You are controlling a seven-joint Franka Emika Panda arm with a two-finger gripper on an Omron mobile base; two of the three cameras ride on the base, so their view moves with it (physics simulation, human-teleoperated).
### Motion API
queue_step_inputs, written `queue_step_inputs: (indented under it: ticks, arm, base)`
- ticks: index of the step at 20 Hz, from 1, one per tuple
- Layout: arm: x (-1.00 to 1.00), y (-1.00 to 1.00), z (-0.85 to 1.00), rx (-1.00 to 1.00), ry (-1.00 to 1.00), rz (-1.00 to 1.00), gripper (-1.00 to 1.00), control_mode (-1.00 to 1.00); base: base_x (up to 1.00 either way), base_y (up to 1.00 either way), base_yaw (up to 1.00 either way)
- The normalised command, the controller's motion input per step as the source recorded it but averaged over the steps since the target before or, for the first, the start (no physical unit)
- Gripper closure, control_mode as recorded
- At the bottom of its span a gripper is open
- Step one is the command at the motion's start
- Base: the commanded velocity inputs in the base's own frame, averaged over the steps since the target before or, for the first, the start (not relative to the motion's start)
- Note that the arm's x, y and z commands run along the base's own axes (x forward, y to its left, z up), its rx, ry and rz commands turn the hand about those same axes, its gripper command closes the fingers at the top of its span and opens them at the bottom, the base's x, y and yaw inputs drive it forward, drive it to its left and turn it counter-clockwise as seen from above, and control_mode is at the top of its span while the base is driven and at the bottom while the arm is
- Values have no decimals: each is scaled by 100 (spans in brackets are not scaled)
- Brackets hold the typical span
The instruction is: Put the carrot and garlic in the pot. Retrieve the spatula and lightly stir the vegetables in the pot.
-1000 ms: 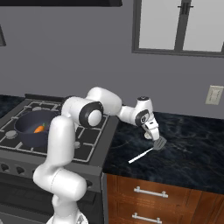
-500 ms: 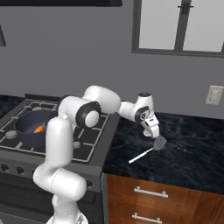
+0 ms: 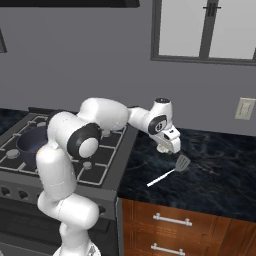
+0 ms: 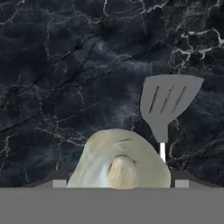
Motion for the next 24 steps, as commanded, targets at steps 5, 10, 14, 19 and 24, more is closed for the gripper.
queue_step_inputs:
  ticks: [5,10,14,19,24]
  arm:
    - [-48,49,54,0,0,22,100,-100]
    - [-43,50,50,2,0,17,100,-100]
    - [-42,52,42,4,0,14,100,-100]
    - [-39,57,38,1,0,15,100,-100]
    - [-29,66,33,0,0,14,100,-100]
  base:
    - [0,0,0]
    - [0,0,0]
    - [0,0,0]
    - [0,0,0]
    - [0,0,0]
